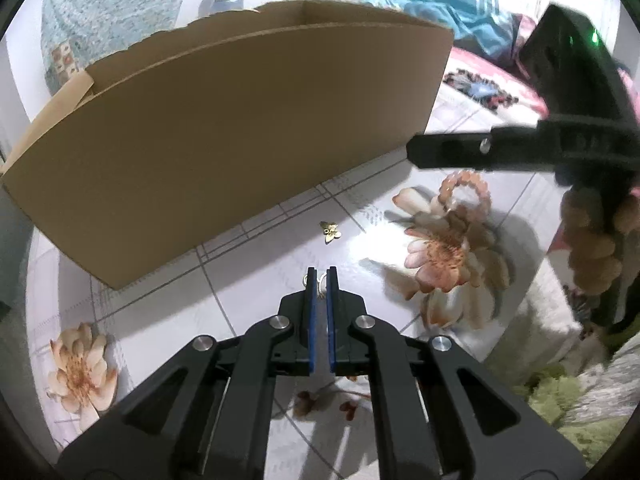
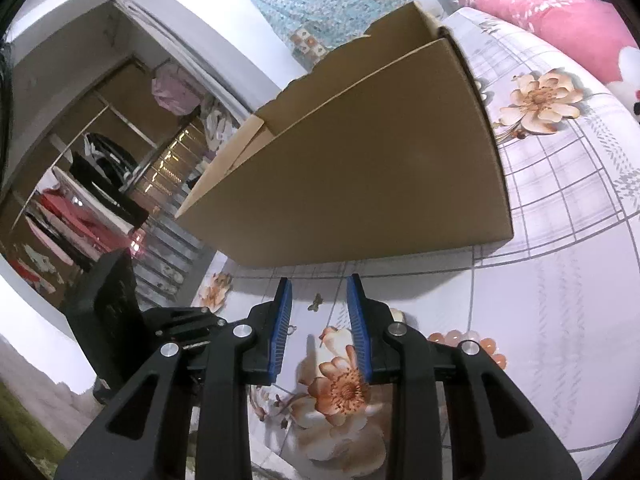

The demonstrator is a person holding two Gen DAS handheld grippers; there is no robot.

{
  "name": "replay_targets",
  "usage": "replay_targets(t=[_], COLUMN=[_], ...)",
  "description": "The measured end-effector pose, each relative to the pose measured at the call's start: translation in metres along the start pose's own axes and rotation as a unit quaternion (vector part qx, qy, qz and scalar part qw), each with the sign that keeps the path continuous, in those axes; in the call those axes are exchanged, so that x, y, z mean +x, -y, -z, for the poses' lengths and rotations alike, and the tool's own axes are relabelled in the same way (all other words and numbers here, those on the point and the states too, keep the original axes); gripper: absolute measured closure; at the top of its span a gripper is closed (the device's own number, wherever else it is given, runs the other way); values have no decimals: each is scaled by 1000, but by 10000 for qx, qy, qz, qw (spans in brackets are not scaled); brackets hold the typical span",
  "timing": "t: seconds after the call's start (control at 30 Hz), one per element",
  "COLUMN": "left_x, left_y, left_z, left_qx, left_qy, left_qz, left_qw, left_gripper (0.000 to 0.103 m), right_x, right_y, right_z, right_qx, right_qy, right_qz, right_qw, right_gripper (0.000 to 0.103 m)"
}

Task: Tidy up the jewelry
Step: 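Position the open left gripper over the gold butterfly charm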

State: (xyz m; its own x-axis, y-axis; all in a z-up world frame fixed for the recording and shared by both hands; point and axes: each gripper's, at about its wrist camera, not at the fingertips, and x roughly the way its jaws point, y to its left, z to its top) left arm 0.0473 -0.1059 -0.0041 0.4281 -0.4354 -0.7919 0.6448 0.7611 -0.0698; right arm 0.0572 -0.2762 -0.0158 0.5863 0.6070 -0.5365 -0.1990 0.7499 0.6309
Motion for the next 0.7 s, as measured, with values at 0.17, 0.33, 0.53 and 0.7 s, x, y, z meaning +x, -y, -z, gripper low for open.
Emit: replay_targets(t=[0.17, 0.33, 0.53, 0.7], left_x=[-4, 4, 7, 10], left_y=[-4, -8, -16, -14], left_z=[4, 6, 3, -3], left_qx=[-116, -283, -354, -298], left_qy=[-41, -150, -125, -118], left_qz=[151, 253, 368, 433], left_qw=[9998, 9992, 9986, 9985], left_gripper=[94, 93, 89, 79], right_x=[4, 9, 7, 8], right_y=[-5, -6, -5, -2], right_z=[-2, -3, -2, -2], right_qx=[-107, -114, -90, -53], right_qy=[-74, -133, -133, -141], right_qz=[34, 14, 15, 6], right_qw=[9999, 9998, 9999, 9999], right_gripper=[74, 74, 74, 74])
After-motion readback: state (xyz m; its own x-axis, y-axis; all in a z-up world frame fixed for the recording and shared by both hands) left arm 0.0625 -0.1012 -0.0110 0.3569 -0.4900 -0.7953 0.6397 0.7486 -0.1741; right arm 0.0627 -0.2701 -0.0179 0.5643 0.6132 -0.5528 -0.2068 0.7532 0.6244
